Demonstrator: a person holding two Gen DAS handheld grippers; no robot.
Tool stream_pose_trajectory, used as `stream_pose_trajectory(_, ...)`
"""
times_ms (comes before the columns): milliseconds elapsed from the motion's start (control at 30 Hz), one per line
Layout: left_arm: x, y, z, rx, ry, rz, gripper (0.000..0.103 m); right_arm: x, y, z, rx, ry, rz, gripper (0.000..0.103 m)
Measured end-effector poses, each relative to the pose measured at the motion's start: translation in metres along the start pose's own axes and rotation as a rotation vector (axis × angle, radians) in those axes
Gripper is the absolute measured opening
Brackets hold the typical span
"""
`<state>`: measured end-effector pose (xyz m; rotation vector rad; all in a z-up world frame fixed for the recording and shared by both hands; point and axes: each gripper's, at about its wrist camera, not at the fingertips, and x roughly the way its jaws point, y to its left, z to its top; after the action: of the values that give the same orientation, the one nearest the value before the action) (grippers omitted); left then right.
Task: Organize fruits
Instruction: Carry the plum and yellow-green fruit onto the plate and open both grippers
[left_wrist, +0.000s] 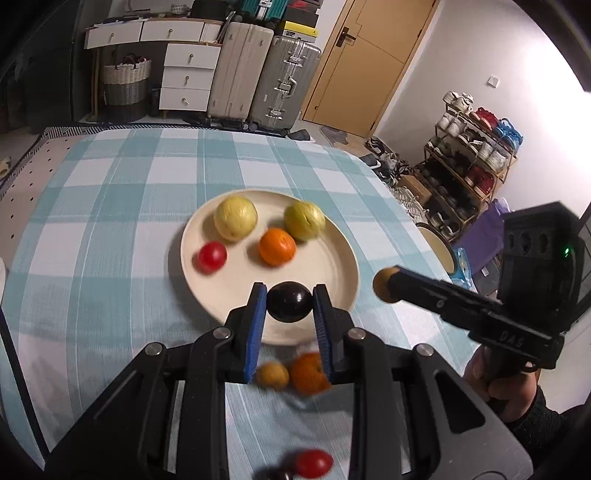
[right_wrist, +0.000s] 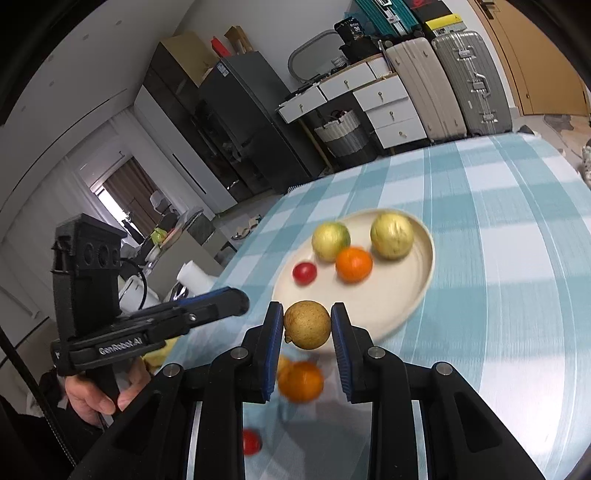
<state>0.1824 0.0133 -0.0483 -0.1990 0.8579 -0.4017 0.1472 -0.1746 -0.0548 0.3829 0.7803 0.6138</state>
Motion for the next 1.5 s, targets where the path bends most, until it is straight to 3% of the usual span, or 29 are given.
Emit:
stream_pose_trajectory(233,0.035,0.018,0.023,-0.023,0.015,0.016,0.023,0.030,-0.005,0.040,-0.026,0.003,-0.020,0.027)
stream_pose_trajectory(567,0.068,0.033,0.036,-0.025,0.040,0.018,0.023,0.076,-0.021,0.072,-0.023,0.030,-0.061,0.027)
stream_pose_trajectory(1067,0.082,0.037,0.042,-0.033,0.045,0.015,0.023,0.115,-0.034,0.081,-0.027,0.059,-0.115,0.028)
stream_pose_trajectory(1133,0.079,0.038,0.042,-0.038,0.027,0.008,0.023,0.115,-0.032,0.081,-0.028,0.052,-0.110,0.033)
stream_pose_trajectory(1233,0.077,0.041,0.042,-0.047,0.019,-0.002,0.023,0.103,-0.028,0.080,-0.040,-0.009,-0.103,0.049)
stream_pose_trajectory(1367,0.074,0.042,0.041,-0.061,0.019,-0.017,0.024,0.091,-0.026,0.083,-0.035,-0.045,-0.095,0.049)
stream_pose_trajectory(1500,0.068,0.039,0.040,-0.058,0.010,-0.016,0.034,0.079,-0.022,0.080,-0.040,-0.051,-0.099,0.049)
